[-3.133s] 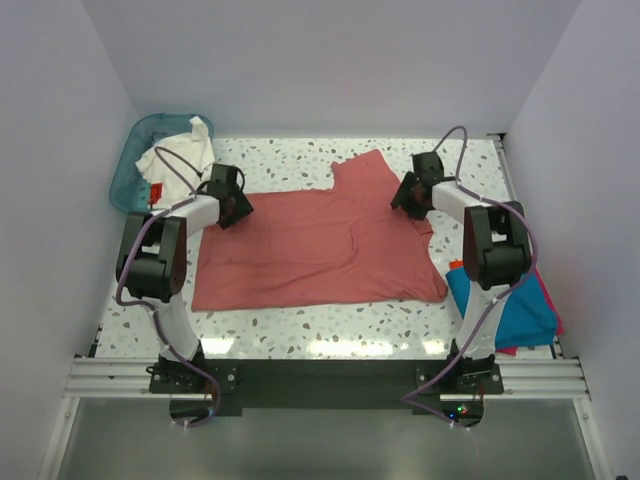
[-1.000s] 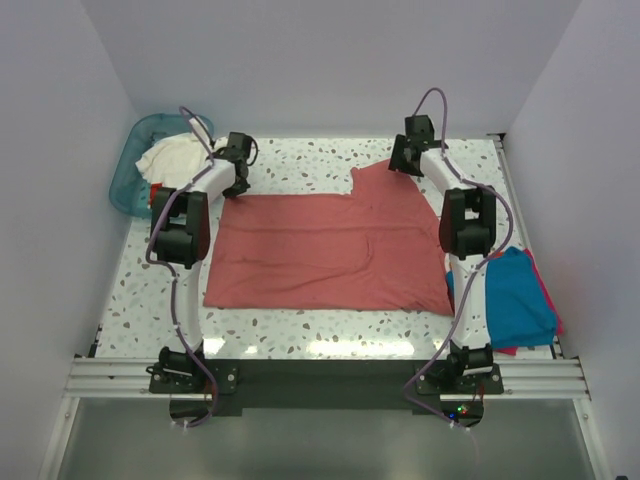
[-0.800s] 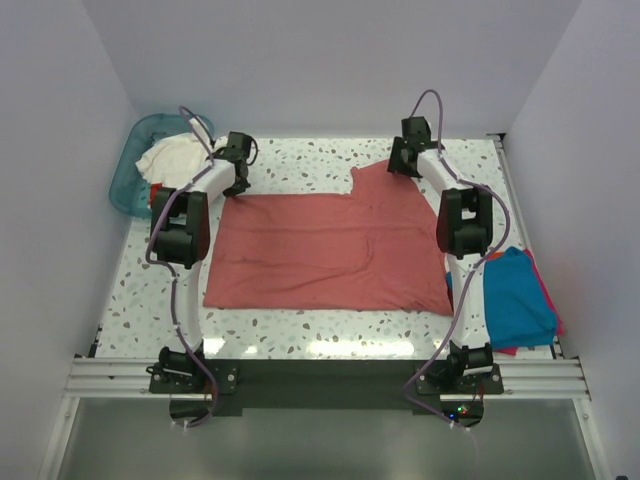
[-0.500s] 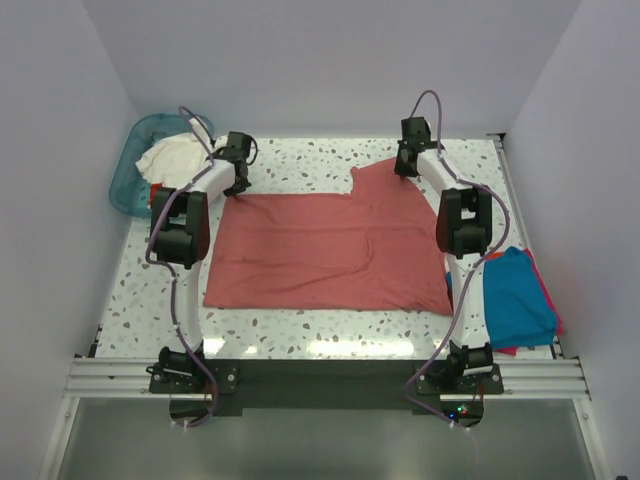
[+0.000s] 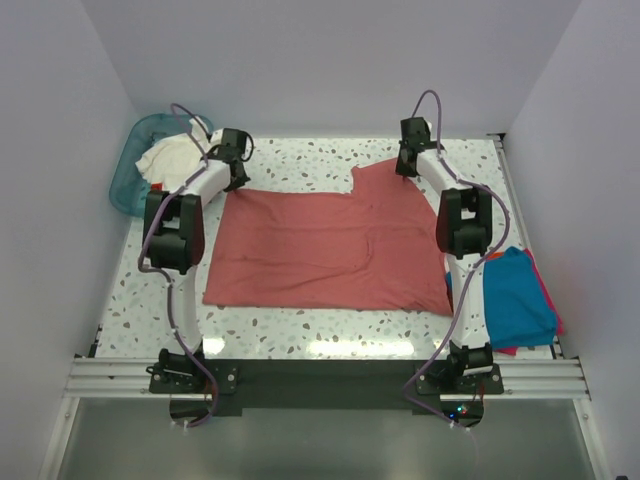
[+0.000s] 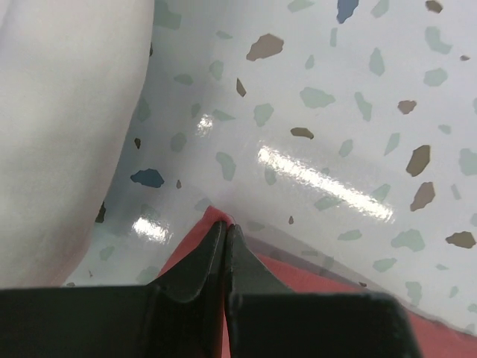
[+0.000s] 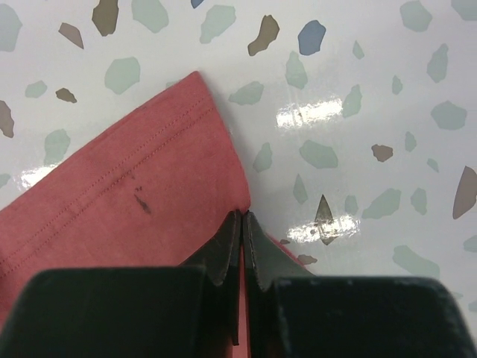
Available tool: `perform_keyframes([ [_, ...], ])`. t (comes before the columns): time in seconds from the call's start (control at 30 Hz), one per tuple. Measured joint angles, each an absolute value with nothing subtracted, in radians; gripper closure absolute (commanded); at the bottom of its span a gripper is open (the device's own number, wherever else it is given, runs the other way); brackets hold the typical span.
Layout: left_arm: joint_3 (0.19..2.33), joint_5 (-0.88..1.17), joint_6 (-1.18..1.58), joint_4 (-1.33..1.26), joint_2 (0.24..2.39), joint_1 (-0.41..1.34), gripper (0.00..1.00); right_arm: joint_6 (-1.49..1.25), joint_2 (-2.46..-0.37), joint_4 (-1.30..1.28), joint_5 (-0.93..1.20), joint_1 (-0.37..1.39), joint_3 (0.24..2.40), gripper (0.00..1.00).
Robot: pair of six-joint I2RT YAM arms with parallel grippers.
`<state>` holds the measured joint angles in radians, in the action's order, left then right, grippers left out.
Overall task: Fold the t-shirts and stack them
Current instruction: Fold the tshirt
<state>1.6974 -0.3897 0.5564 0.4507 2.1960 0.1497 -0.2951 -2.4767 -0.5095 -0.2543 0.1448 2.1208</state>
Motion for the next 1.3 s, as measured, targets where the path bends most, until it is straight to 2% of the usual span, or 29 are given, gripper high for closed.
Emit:
perform_keyframes([
  [0.43,1.707,-0.331,0.555,0.366,2.178,0.118,1.00,-0.295,-2.476,-0.521,-0.265,0.136,2.173,1.00],
  [1.0,1.852,-0.241,0.547,0.272,2.249,0.068,1.00,-0.288,-2.475,-0.503,-0.264,0.124,2.323,1.00],
  [1.17,1.858,-0.224,0.538,0.262,2.252,0.063,1.00,-0.287,-2.474,-0.500,-0.265,0.122,2.314,1.00],
  [1.3,1.856,-0.214,0.538,0.254,2.252,0.063,1.00,-0.288,-2.417,-0.486,-0.270,0.122,2.208,1.00],
])
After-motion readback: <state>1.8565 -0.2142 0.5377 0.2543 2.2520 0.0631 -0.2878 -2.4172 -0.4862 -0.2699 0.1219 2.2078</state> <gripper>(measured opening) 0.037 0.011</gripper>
